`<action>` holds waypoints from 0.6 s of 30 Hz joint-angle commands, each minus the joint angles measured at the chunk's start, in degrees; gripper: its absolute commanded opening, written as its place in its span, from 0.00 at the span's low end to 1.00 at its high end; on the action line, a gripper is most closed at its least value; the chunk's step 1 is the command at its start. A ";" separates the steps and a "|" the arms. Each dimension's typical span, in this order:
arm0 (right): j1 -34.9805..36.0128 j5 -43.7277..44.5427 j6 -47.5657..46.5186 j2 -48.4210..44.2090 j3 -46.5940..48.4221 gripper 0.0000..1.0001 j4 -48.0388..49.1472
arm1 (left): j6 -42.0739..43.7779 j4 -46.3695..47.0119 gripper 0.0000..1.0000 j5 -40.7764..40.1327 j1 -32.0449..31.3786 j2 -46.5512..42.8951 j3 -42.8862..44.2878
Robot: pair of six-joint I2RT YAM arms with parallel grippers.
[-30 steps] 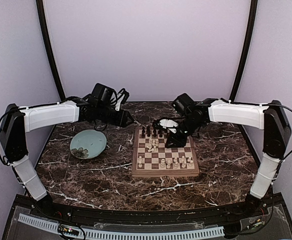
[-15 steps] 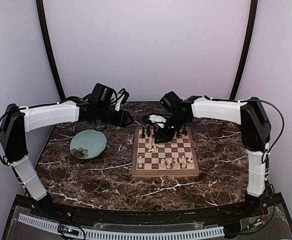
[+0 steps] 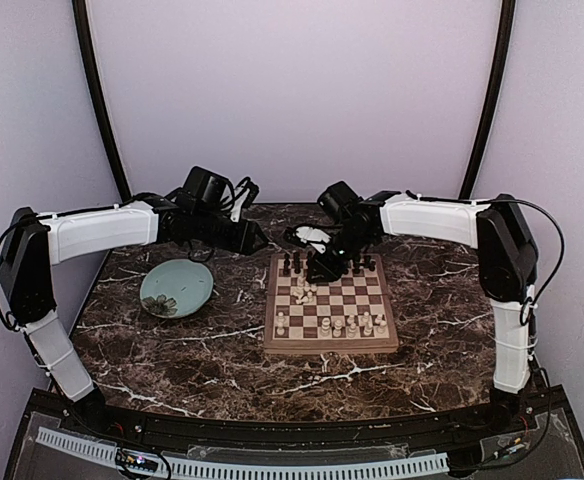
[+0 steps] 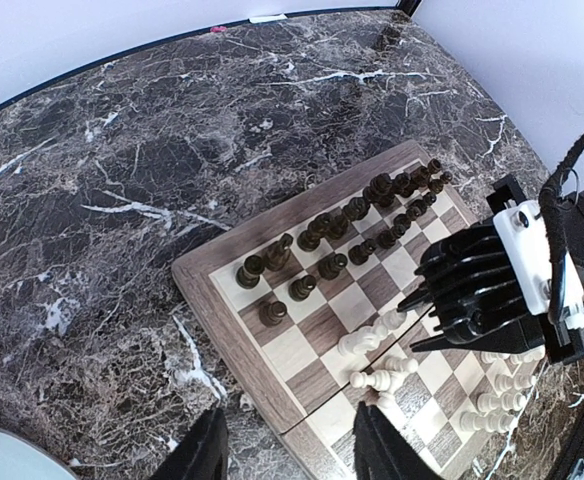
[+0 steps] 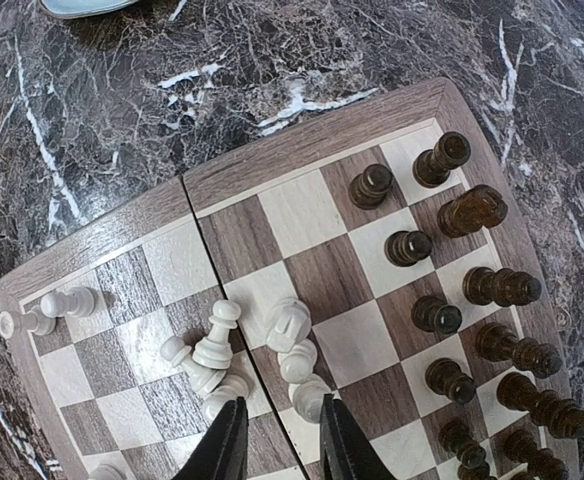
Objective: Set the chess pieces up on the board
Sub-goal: Pick up the bishop from the chessboard.
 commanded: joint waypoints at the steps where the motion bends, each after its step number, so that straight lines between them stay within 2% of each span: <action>1: 0.33 0.96 0.54 -0.32 1.31 0.27 0.32 | 0.03 -0.19 0.44 0.83 0.25 -2.78 1.58; 7: 0.25 2.14 0.11 -3.51 -0.57 0.26 1.95 | 0.03 -0.22 0.45 0.83 0.26 -2.84 1.62; 18: 0.17 2.24 0.42 -0.68 0.74 0.27 0.78 | 0.21 -0.27 0.44 1.14 0.24 -2.78 1.58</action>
